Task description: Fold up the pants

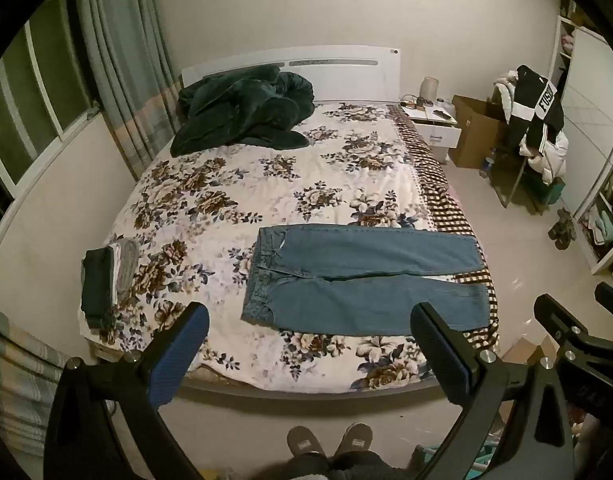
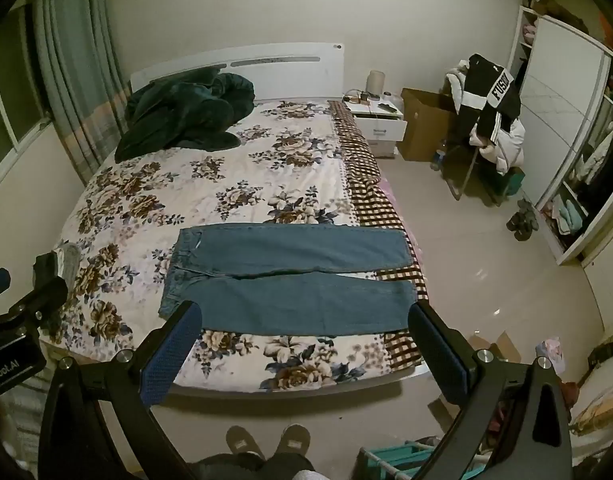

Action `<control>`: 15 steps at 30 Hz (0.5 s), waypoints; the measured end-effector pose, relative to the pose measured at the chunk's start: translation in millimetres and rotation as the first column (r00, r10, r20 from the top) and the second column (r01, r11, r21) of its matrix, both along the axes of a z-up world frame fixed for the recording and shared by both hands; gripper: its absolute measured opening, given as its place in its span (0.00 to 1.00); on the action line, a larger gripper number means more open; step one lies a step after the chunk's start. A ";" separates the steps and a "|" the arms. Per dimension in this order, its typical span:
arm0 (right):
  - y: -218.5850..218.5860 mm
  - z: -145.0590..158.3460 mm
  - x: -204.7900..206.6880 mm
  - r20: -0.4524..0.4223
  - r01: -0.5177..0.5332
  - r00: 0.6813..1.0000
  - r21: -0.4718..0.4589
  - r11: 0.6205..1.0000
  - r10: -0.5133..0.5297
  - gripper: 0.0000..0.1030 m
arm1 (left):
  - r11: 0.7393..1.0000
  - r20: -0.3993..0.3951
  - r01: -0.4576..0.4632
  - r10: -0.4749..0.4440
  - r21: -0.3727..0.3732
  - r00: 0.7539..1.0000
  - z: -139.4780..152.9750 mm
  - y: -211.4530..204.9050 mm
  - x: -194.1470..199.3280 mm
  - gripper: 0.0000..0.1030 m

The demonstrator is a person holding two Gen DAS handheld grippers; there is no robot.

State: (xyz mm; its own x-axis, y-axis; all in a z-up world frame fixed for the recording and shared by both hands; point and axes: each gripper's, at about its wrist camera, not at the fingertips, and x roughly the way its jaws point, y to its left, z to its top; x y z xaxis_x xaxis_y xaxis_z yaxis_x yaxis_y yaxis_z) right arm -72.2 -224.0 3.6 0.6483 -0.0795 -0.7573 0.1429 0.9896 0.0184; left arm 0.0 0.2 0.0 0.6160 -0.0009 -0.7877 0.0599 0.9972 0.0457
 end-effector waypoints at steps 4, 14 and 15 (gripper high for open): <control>0.1 -0.1 0.0 0.001 0.001 1.000 -0.008 1.000 -0.001 1.00 | 1.000 0.003 -0.003 0.003 -0.001 1.000 0.0 0.1 0.2 1.00; 0.5 6.3 -2.2 0.003 -0.009 1.000 -0.003 1.000 0.009 1.00 | 1.000 0.008 -0.009 0.009 -0.009 1.000 7.0 5.4 -1.3 1.00; 4.5 7.3 -5.1 0.004 -0.011 1.000 -0.003 1.000 0.011 1.00 | 1.000 0.008 -0.008 0.008 -0.009 1.000 7.5 5.1 -1.1 1.00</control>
State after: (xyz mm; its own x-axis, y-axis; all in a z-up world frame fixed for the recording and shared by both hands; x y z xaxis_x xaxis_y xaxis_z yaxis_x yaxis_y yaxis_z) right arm -77.3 -219.5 10.9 0.6523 -0.0744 -0.7543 0.1315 0.9912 0.0160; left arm -1.1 5.3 7.5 0.6222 -0.0027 -0.7828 0.0512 0.9980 0.0372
